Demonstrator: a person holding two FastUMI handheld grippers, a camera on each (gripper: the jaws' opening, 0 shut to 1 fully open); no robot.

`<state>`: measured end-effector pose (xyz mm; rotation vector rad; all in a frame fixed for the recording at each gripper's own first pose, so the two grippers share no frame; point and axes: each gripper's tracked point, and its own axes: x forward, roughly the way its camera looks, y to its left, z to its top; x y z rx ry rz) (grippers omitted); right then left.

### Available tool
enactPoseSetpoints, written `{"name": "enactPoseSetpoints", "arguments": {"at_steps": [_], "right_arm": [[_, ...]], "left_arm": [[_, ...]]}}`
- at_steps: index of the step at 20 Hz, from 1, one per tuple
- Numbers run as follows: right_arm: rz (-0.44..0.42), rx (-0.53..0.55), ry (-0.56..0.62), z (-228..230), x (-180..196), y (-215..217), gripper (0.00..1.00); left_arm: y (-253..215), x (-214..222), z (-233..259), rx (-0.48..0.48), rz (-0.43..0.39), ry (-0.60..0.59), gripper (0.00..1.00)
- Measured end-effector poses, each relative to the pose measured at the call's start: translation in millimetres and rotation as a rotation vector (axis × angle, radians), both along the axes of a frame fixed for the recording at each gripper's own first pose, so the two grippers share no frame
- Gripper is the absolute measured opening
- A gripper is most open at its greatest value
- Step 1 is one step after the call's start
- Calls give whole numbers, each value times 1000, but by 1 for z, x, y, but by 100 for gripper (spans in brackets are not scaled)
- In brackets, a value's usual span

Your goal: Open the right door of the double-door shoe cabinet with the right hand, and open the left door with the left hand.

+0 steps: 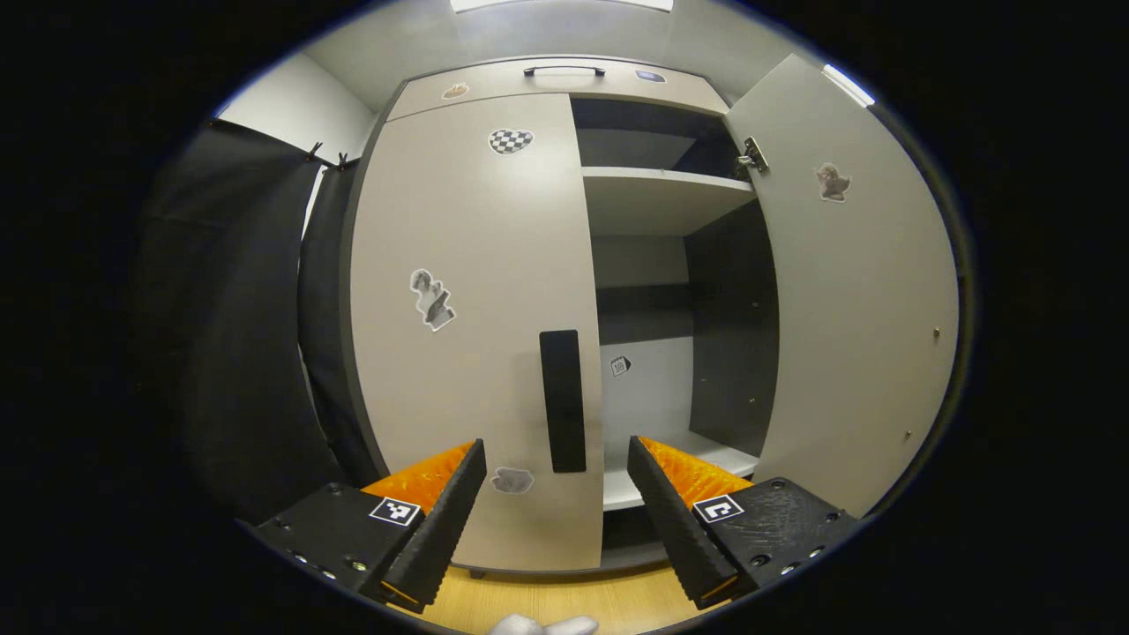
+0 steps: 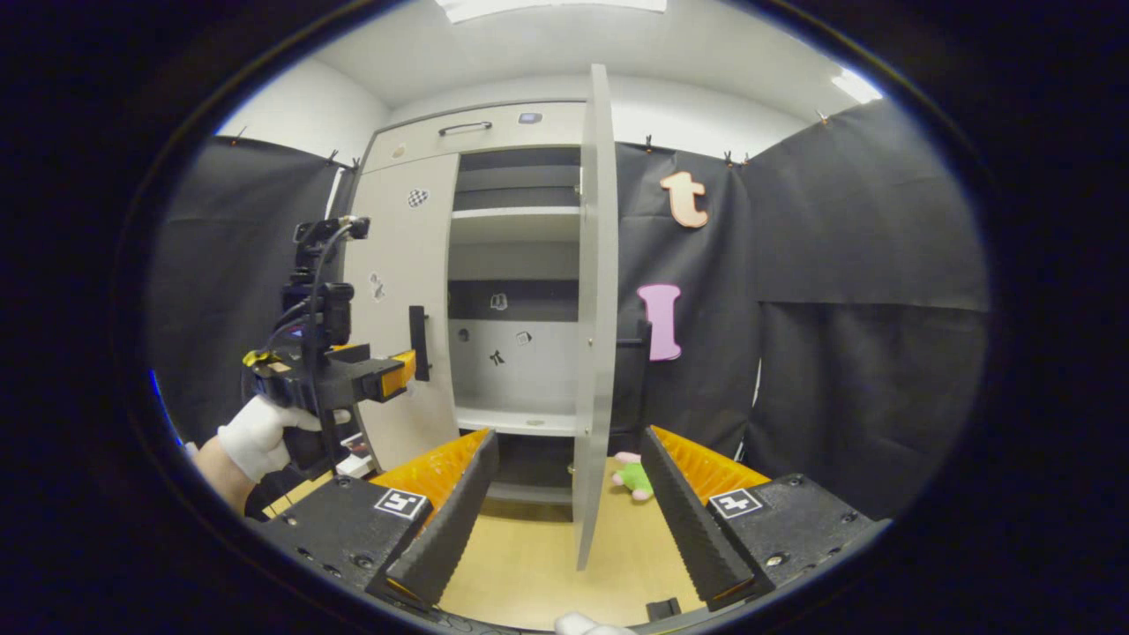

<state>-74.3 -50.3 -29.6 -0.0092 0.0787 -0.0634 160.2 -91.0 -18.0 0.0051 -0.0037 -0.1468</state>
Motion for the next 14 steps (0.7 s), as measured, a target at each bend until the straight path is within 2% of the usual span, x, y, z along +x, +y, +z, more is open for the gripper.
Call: {"name": "enactPoseSetpoints", "arguments": {"at_steps": [4,9,12,13,14], "right_arm": [[-34,-9,13,-4,4,-11,100],[-39,-19,30,-7,10,-17,100],[-38,-30,23,-6,14,-17,99],[-41,-35,27,-8,15,-19,100],[-42,-32,24,-6,15,-19,100]], "left_arm": [[-8,42,-1,-11,-8,7,96],[-5,69,1,-21,14,-6,95],[-5,80,-2,-46,23,9,84],[-7,77,-4,-55,15,22,77],[-8,81,-1,-56,15,5,62]]}}
